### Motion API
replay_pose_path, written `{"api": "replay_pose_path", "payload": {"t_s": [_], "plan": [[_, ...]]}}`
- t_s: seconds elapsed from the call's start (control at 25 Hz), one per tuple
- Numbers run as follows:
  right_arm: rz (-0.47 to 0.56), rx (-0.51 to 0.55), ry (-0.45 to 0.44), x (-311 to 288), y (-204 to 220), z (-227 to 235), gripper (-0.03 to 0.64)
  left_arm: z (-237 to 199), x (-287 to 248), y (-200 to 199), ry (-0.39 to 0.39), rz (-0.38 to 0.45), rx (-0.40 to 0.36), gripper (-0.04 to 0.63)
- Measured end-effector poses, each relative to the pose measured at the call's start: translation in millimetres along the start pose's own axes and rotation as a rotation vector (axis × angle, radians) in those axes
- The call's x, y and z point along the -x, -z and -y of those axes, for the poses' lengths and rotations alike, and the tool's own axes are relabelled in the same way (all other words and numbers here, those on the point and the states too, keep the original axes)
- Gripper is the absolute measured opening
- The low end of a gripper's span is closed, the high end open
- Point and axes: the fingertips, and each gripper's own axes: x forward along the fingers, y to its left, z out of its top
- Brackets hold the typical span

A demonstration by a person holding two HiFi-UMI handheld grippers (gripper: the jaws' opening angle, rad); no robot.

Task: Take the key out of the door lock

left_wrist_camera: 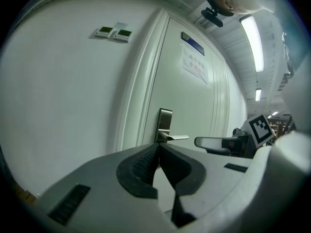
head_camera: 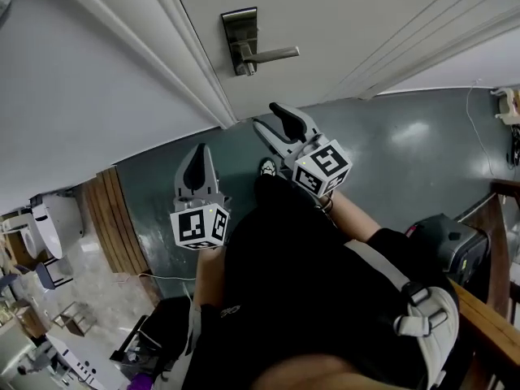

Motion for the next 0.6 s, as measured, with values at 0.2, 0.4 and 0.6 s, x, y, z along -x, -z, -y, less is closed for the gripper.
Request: {"api": "replay_pose_path", "payload": {"t_s": [0.2, 0.4, 0.6], "plan": [[-0.027, -0.042, 0.038, -12.3, 7.0, 43.2, 0.207, 7.1, -54.7, 4.1, 0.056, -0.052, -0.013, 0.025], [-0.057, -0.106, 0.07, -21.0, 21.3, 79.9, 0.206, 9.5, -95.8, 16.9, 0.087, -0.105, -0.016, 0.025], [-0.07, -0.167, 0.076, -35.2, 33.3, 101.7, 0.207, 5.6, -121.4, 29.6, 0.09, -0.134, -0.015, 0.025]]}}
